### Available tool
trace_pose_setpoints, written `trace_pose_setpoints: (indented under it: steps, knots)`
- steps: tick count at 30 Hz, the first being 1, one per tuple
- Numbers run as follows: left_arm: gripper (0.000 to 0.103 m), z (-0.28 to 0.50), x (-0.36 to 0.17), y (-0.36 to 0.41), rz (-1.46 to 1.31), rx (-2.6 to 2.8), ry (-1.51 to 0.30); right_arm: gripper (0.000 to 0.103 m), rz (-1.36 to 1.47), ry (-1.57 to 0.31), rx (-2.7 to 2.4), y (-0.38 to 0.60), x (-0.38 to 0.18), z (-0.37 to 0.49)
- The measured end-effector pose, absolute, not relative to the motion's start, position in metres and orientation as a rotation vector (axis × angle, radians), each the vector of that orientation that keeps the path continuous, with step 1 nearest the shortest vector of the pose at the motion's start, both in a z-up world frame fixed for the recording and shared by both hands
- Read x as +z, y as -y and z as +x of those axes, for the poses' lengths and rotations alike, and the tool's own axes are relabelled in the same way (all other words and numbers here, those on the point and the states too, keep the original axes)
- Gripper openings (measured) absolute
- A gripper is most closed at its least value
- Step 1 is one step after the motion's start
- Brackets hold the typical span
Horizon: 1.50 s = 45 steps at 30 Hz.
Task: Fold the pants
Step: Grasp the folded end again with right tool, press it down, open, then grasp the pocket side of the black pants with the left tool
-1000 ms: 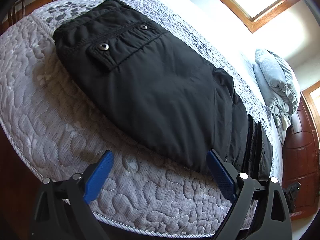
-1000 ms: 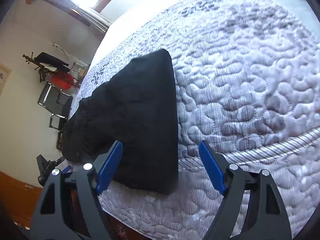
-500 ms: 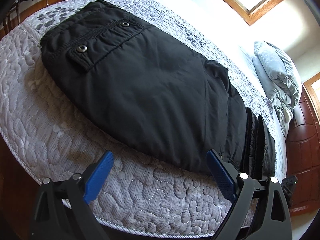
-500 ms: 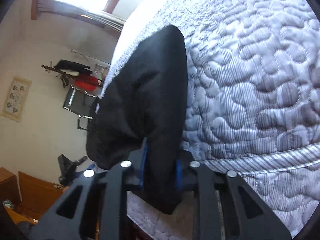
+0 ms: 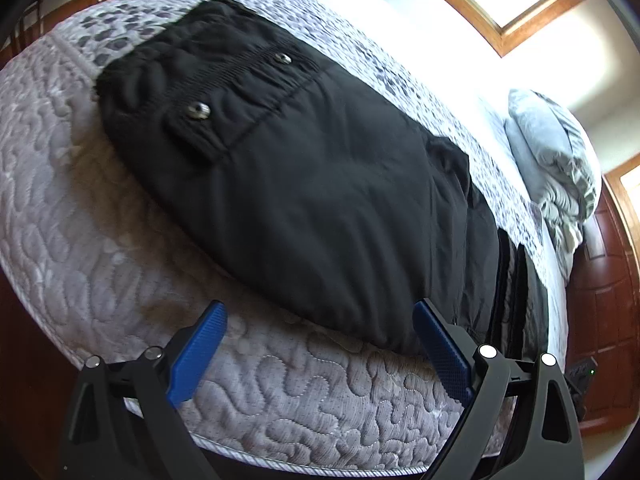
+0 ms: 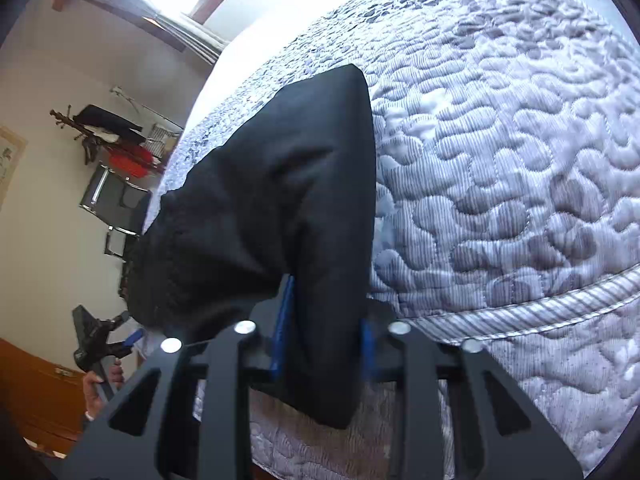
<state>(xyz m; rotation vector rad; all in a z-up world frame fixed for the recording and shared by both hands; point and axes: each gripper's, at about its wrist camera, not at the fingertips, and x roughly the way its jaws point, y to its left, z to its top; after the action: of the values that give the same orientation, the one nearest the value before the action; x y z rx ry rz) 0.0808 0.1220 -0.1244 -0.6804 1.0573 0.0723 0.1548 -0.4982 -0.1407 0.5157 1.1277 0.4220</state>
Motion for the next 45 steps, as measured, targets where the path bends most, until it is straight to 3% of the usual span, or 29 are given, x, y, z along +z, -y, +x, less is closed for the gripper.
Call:
trace_pose_setpoints:
  steps: [3,6,21,34,37,42,45]
  knots:
    - [0.095,0.071,-0.124,-0.148,-0.746,0.135,-1.021,0.051,0.464,-1.119,0.388,0.491,-0.131,0.151]
    - [0.095,0.064,-0.131,-0.169,-0.816,0.179,-1.002,0.056,0.451,-1.088,0.346,0.502,-0.122,0.143]
    - [0.095,0.093,-0.167,-0.239,-1.186,0.060,-0.795,0.060,0.486,-0.988,0.350,0.486,-0.089,0.103]
    - [0.094,0.129,-0.156,-0.223,-1.111,0.136,-0.796,0.062,0.472,-1.028,0.374,0.457,-0.099,0.109]
    - [0.066,0.133,-0.153,-0.219,-1.082,0.170,-0.802,0.063,0.456,-1.035,0.367,0.454,-0.101,0.108]
    - [0.059,0.124,-0.151,-0.220,-1.084,0.165,-0.795,0.064,0.458,-1.038,0.366,0.455,-0.106,0.108]
    - [0.045,0.116,-0.151,-0.224,-1.072,0.161,-0.800,0.064,0.455,-1.041,0.358,0.455,-0.108,0.107]
